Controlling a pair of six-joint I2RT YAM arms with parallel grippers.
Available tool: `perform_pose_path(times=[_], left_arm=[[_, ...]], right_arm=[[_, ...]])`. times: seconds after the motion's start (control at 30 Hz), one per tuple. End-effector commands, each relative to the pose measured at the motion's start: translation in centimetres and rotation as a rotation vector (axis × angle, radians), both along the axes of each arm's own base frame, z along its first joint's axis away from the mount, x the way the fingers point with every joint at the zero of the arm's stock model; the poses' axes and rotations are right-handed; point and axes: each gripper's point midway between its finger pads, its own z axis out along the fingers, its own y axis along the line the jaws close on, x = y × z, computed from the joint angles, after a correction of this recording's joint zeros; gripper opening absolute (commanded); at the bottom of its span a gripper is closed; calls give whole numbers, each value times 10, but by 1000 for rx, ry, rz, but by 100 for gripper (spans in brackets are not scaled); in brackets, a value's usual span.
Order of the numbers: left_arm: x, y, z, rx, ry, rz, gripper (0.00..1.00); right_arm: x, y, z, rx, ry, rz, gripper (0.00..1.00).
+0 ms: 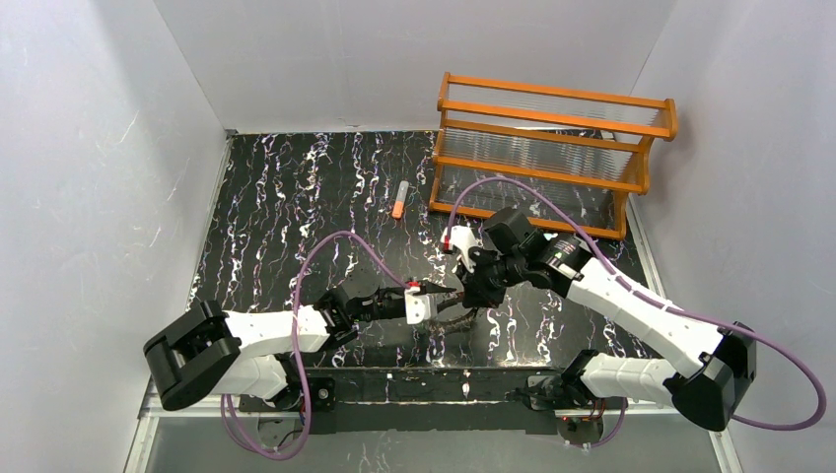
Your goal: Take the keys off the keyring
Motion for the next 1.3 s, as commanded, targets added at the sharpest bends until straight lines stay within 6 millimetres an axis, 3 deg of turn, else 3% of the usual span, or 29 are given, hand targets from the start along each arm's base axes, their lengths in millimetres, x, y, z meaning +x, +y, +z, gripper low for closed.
perform_pose_path(times=[0.0, 0.2, 0.67, 0.9, 1.13, 1.27], left_arm=[[8, 3, 1, -17, 117, 81, 2], [19, 5, 4, -113, 257, 187, 2], [-12, 6, -6, -94, 234, 24, 34], [-19, 5, -12, -56, 224, -18, 44], [-16, 8, -18, 6, 205, -8, 44], [-16, 10, -13, 10, 204, -1, 37]], right_arm=[[-5, 6, 9, 68, -30, 55, 1], [-13, 10, -4, 72, 43, 55, 1], [-7, 6, -10, 16, 16, 67, 1], [-10, 8, -10, 5, 11, 91, 1], [-12, 7, -7, -3, -5, 108, 1], [-13, 6, -9, -17, -10, 113, 1]])
